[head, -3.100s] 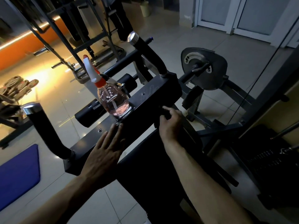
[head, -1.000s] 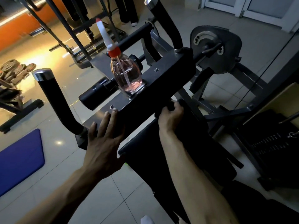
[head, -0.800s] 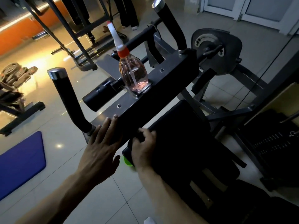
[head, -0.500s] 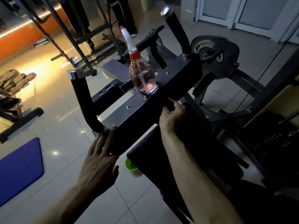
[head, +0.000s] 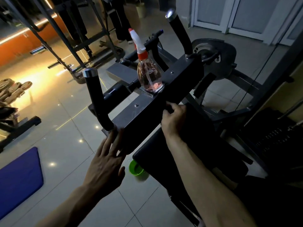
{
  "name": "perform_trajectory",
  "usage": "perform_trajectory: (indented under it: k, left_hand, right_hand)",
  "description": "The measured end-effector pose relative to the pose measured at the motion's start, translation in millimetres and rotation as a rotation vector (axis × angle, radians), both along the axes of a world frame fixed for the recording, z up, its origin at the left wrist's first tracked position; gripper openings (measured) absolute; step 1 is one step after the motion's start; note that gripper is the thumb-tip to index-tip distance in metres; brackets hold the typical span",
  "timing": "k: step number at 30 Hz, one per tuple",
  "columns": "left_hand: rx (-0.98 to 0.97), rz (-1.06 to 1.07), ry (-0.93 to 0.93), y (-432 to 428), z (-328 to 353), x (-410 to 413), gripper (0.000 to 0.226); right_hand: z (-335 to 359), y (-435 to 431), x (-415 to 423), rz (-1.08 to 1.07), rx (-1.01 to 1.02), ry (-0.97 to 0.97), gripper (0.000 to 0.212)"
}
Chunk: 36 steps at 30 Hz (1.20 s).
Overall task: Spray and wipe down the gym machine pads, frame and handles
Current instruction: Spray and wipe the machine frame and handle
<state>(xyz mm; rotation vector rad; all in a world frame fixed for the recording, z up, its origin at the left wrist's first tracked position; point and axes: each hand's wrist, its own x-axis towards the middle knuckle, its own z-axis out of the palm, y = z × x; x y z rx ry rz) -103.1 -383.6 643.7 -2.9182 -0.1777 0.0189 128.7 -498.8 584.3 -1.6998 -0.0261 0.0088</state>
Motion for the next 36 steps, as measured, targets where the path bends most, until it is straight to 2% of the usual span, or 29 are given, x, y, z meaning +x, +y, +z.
perform_trajectory:
  k: [2,5,7,10,14,17,20,22,25,28,30,33,36]
  left_hand:
    - [0.011,0.000,-0.004,1,-1,-2,0.088]
    - [-0.010,0.011,-0.011,-4,-6,0,0.086]
    - [-0.017,0.015,-0.014,-8,-7,0,0.084]
    - [-0.023,0.021,-0.018,-7,-8,-4,0.083]
    - [-0.010,0.030,-0.025,-1,-8,-13,0.086]
    - [-0.062,0.054,-0.043,1,-12,-16,0.085]
    - [-0.116,0.060,-0.055,0,-15,-14,0.083]
    - [-0.139,0.046,-0.058,0,-16,-16,0.080]
    - [-0.111,0.029,-0.060,7,-16,-21,0.087]
    - [-0.079,0.041,-0.062,12,-20,-29,0.091]
    - [-0.092,0.051,-0.056,14,-23,-30,0.093]
    - [-0.195,0.057,-0.070,13,-25,-31,0.096]
    - [-0.320,0.072,-0.127,8,-23,-33,0.098]
  right_hand:
    - [-5,12,-34,-0.013,0.024,-0.041,0.031]
    - [-26,26,-122,0.126,-0.008,-0.136,0.030]
    - [-30,26,-155,0.203,0.022,-0.120,0.029]
    - [-18,15,-124,0.172,0.107,-0.033,0.029]
    - [-11,4,-34,-0.060,0.149,0.116,0.027]
    - [-13,16,-58,-0.111,0.151,0.122,0.026]
    - [-31,32,-141,0.010,0.109,0.130,0.021]
    - [-32,31,-176,0.110,0.164,0.200,0.016]
    - [-32,22,-143,0.102,0.174,0.203,0.018]
    - [-32,17,-78,-0.127,0.224,0.292,0.033]
    - [-27,21,-73,-0.185,0.246,0.323,0.036]
    - [-30,34,-137,-0.082,0.219,0.295,0.037]
    - [-35,40,-205,0.137,0.274,0.330,0.021]
